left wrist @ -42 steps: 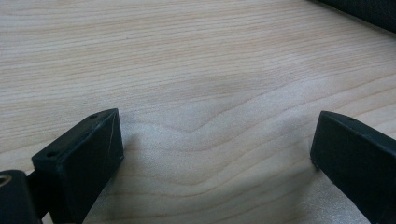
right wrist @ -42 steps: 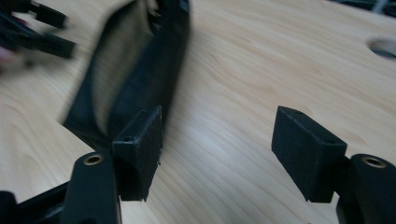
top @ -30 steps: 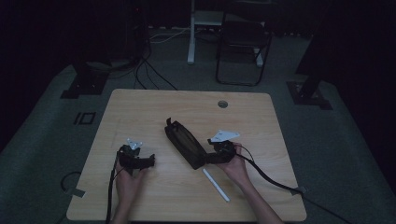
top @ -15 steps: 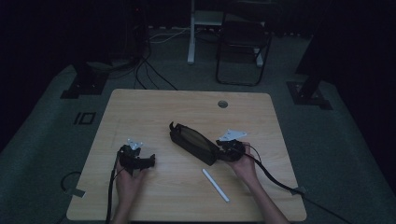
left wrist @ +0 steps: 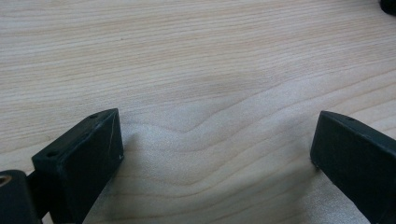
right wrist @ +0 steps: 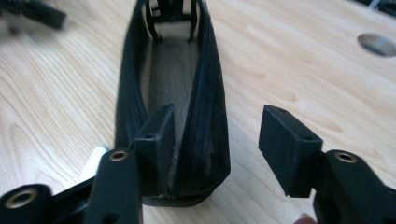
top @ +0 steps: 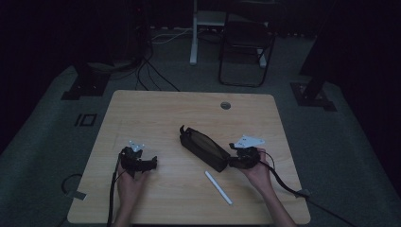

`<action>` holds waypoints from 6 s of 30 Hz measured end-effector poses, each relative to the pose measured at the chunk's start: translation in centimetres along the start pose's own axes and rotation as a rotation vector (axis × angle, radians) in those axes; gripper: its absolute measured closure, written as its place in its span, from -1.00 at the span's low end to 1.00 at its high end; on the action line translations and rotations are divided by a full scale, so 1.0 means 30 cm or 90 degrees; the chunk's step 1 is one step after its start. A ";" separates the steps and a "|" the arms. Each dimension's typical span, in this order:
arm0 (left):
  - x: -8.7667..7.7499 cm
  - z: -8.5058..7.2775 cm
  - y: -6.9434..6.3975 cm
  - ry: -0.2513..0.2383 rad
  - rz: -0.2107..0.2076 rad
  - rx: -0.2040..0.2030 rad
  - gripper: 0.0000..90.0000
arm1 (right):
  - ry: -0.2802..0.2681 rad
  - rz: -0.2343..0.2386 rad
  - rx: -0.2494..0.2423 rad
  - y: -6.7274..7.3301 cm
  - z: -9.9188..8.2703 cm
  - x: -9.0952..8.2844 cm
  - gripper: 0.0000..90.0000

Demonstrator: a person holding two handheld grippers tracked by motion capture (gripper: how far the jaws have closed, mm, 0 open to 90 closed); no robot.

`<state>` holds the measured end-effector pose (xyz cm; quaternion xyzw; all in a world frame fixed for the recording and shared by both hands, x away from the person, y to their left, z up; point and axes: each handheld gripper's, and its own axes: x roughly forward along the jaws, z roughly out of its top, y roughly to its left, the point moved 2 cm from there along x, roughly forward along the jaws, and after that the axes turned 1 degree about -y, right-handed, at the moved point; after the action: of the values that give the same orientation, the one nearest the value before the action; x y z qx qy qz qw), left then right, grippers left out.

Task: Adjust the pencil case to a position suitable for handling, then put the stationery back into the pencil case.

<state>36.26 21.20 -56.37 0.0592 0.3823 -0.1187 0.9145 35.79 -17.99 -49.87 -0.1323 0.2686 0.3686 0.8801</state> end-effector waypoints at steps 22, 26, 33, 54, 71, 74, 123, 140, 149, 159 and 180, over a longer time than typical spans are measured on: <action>0.000 0.000 0.000 0.000 0.000 0.000 -0.94 | 0.012 0.060 -0.022 0.153 -0.099 -0.095 -0.13; 0.000 0.000 0.000 0.000 0.000 0.000 -0.94 | 0.017 0.067 -0.016 0.164 -0.117 -0.095 -0.13; 0.000 0.000 0.000 0.000 0.000 0.000 -0.94 | 0.028 0.076 -0.023 0.184 -0.141 -0.084 -0.13; 0.000 0.000 0.000 0.000 0.000 -0.001 -0.94 | 0.090 0.094 -0.074 0.254 -0.181 0.015 0.33; 0.000 0.000 0.000 0.000 0.000 0.000 -0.94 | 0.126 0.087 -0.092 0.253 -0.191 0.035 0.74; 0.000 0.000 0.000 0.000 0.000 0.000 -0.94 | 0.120 0.102 -0.072 0.241 -0.196 0.036 0.74; 0.000 0.000 0.000 0.000 0.000 0.000 -0.94 | 0.101 0.111 -0.079 0.231 -0.160 -0.029 0.75; 0.000 0.000 0.000 0.000 0.000 0.000 -0.94 | 0.088 0.107 -0.078 0.235 -0.141 -0.060 0.75; 0.000 0.000 0.000 0.000 0.000 0.000 -0.94 | 0.083 0.102 -0.076 0.231 -0.133 -0.074 0.75; 0.000 0.000 0.000 0.000 0.000 0.000 -0.94 | 0.079 0.101 -0.082 0.238 -0.117 -0.081 0.75; 0.000 0.000 0.000 0.000 0.000 0.000 -0.94 | 0.066 0.092 -0.087 0.230 -0.092 -0.105 0.75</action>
<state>36.26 21.20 -56.37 0.0589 0.3821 -0.1185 0.9146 27.94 -16.21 -50.56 -0.1909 0.2972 0.4414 0.8249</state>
